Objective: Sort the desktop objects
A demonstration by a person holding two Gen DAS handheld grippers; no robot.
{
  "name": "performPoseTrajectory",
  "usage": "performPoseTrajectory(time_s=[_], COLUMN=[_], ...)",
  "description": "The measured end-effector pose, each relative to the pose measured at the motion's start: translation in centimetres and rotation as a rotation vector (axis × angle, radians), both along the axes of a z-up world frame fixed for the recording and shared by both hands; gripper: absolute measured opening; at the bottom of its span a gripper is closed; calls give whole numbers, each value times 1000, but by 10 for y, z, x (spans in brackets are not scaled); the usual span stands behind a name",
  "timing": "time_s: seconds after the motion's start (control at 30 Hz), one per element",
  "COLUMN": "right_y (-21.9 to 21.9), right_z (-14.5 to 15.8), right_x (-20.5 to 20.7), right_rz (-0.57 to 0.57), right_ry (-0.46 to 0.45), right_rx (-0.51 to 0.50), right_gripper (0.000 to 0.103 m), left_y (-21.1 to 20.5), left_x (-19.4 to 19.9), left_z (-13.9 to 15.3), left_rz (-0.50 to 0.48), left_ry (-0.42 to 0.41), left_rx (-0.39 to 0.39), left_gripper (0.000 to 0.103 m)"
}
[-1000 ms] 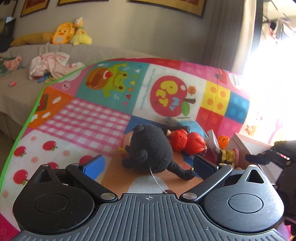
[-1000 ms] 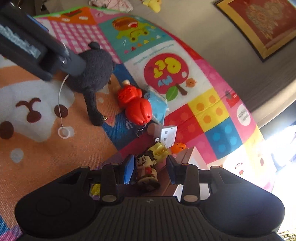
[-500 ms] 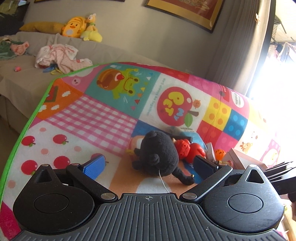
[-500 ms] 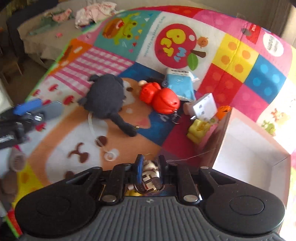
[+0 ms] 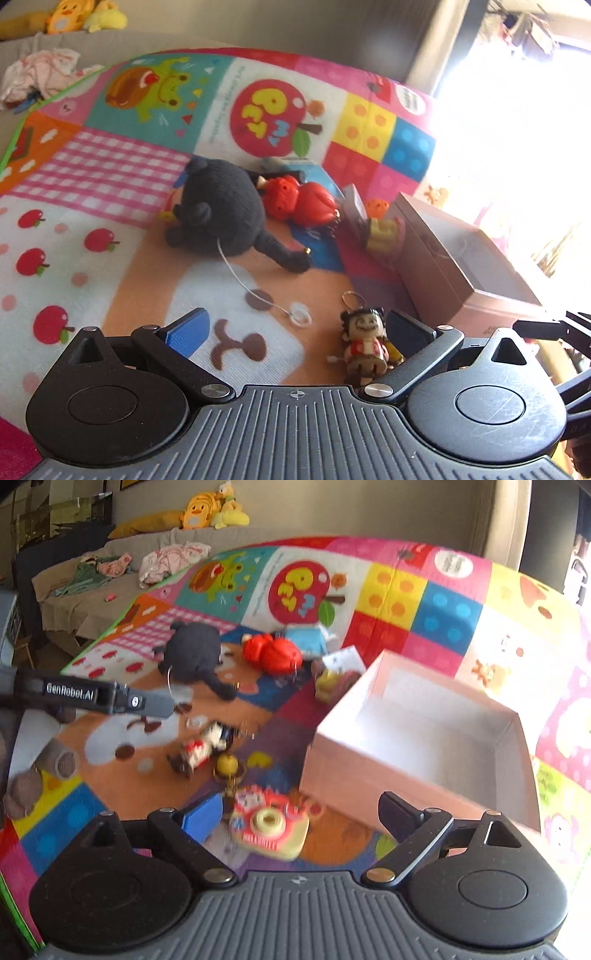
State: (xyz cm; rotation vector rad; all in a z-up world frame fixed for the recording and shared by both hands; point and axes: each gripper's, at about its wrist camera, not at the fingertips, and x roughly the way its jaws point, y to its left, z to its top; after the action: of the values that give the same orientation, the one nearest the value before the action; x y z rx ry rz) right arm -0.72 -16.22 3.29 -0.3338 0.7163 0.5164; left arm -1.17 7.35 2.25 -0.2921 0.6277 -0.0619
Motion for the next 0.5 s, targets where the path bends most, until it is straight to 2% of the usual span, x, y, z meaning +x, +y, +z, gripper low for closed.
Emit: performPoseTrajectory(time_s=[0.07, 0.13, 0.2, 0.3, 0.4, 0.5], right_y=[-6, -13, -21, -28, -29, -28], right_z=[-17, -27, -31, -34, -35, -35], right_x=[-6, -8, -8, -7, -9, -9], right_rz=[-25, -48, -79, -104, -121, -133], right_ry=[5, 26, 49, 76, 77, 80], right_rx=[-6, 18, 64, 111, 126, 130], right_gripper=[96, 100, 103, 103, 103, 103], left_y=[-20, -36, -48, -56, -58, -60], left_x=[-2, -1, 3, 9, 14, 16], left_z=[-1, -1, -3, -6, -7, -7], left_rz=[-44, -88, -126, -127, -122, -116], left_ry=[-8, 2, 28, 47, 53, 46], left_rx=[89, 132, 143, 143, 120, 130], left_gripper=[103, 103, 103, 103, 103, 101])
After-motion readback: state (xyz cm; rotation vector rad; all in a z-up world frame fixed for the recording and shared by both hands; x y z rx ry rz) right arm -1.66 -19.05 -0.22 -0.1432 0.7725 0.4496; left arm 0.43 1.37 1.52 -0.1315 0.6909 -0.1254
